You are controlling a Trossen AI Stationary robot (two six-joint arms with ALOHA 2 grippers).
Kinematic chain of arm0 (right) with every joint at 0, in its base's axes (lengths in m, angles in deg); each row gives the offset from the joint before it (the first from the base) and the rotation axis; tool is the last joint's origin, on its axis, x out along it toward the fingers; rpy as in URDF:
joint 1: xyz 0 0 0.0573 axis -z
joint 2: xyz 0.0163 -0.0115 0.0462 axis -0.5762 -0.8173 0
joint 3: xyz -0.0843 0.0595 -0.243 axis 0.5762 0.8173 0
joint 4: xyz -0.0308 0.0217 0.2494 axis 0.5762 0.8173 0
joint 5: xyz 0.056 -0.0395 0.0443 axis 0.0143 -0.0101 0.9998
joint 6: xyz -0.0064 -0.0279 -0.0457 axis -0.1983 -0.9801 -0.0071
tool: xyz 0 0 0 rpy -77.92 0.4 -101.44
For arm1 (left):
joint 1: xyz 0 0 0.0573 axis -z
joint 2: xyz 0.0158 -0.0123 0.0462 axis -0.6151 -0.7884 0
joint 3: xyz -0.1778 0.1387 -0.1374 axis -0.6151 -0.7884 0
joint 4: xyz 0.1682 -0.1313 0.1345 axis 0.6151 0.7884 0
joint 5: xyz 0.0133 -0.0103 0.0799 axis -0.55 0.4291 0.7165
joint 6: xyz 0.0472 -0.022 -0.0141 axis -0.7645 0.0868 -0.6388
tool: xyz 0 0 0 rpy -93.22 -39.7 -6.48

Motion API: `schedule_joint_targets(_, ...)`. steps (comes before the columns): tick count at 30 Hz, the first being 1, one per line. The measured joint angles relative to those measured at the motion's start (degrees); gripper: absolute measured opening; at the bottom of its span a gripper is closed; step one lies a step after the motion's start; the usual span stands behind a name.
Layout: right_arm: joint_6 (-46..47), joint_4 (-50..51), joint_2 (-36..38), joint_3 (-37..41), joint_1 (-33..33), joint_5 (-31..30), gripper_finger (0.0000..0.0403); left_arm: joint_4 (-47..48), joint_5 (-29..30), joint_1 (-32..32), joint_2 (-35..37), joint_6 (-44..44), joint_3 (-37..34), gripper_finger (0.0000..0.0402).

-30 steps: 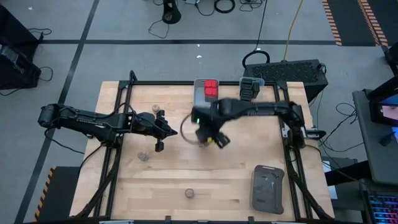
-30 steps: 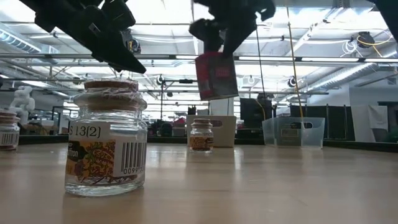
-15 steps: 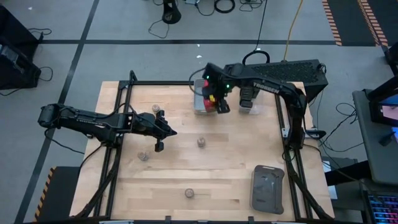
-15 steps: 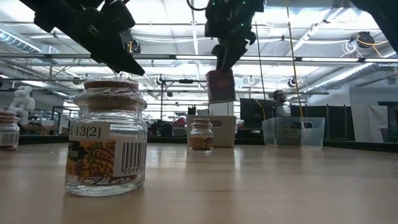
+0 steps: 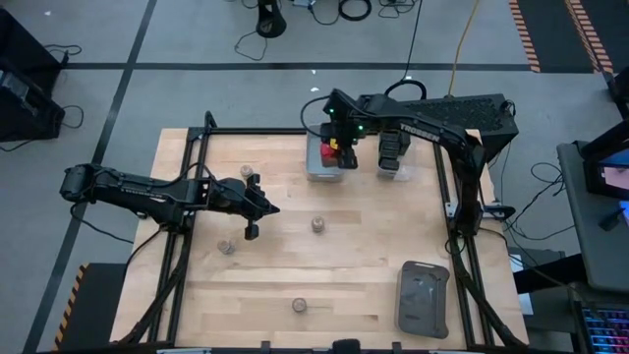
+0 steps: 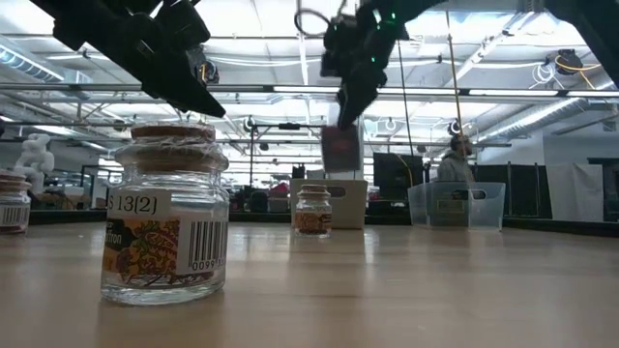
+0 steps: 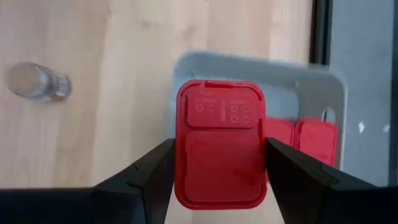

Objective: Sort spices by type
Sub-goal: Put the red seasoning can into the gray bin

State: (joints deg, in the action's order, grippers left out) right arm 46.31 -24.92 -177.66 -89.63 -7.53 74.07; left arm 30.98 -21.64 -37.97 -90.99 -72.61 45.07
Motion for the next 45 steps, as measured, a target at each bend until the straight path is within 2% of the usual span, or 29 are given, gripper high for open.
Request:
schedule_joint_targets(9,0.9,-10.8,-0.1,9.4,1.8,-0.2,0.0216,0.0,0.0,0.0,0.0,0.0,0.0,0.0009)
schedule_joint_targets(28,3.0,-25.7,-0.1,22.5,3.5,0.0,0.0216,0.0,0.0,0.0,0.0,-1.1,0.0,0.0009)
schedule_joint_targets(45,4.0,-24.6,0.0,23.0,3.6,0.0,0.0217,0.0,0.0,0.0,0.0,-1.2,0.0,0.0009)
